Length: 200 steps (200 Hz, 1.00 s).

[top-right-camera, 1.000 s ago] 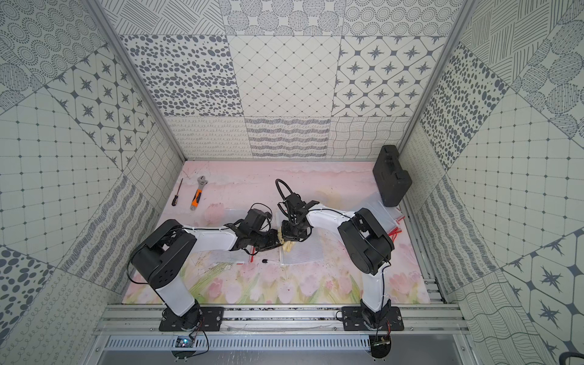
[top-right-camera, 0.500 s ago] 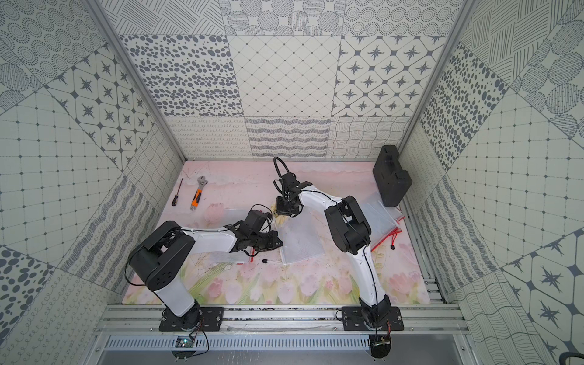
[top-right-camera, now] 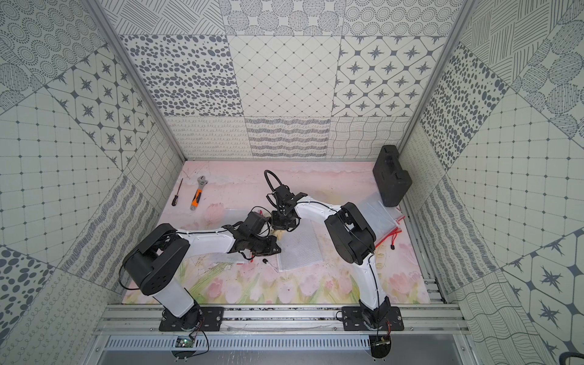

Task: Wipe the document bag
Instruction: Wipe the dirt from the document bag.

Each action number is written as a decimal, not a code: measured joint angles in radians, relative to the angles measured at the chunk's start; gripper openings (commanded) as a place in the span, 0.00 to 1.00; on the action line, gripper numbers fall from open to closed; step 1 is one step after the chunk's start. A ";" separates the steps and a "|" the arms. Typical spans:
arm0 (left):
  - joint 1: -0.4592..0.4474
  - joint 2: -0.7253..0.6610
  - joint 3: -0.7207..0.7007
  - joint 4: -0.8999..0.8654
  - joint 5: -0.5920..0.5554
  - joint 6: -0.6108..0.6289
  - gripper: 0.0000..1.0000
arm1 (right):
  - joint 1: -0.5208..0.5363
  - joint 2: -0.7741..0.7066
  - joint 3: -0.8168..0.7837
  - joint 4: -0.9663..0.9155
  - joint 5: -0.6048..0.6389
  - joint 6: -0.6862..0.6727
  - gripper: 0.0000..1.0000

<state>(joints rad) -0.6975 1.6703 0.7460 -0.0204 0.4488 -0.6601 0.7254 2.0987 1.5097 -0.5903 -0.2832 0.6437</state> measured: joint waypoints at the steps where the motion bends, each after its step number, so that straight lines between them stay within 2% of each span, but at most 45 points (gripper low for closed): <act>1: 0.000 0.000 0.000 0.000 0.000 0.000 0.00 | 0.000 0.000 0.000 0.000 0.000 0.000 0.00; 48: 0.000 -0.005 0.007 -0.026 -0.005 0.008 0.00 | -0.021 0.020 0.037 -0.027 0.010 0.032 0.00; 76: 0.001 -0.017 0.006 -0.041 -0.021 0.018 0.00 | -0.070 0.061 0.094 -0.018 0.002 0.042 0.00; 103: 0.006 -0.030 0.002 -0.055 -0.042 0.032 0.00 | -0.110 0.059 0.082 0.009 -0.001 0.043 0.00; 122: 0.018 -0.034 -0.003 -0.058 -0.041 0.037 0.00 | -0.114 0.018 0.007 0.060 0.004 0.042 0.00; 153: 0.046 -0.033 -0.005 -0.079 -0.008 0.040 0.00 | -0.130 -0.121 -0.213 0.148 0.048 0.046 0.00; 175: 0.061 -0.021 0.002 -0.074 0.010 0.044 0.00 | -0.183 -0.225 -0.367 0.187 0.032 0.049 0.00; 200: 0.069 -0.002 0.014 -0.066 0.027 0.050 0.00 | -0.252 -0.303 -0.462 0.190 0.032 0.048 0.00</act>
<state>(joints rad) -0.6289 1.6688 0.7597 -0.0860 0.4763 -0.6098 0.4732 1.7954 1.0473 -0.4007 -0.2516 0.6914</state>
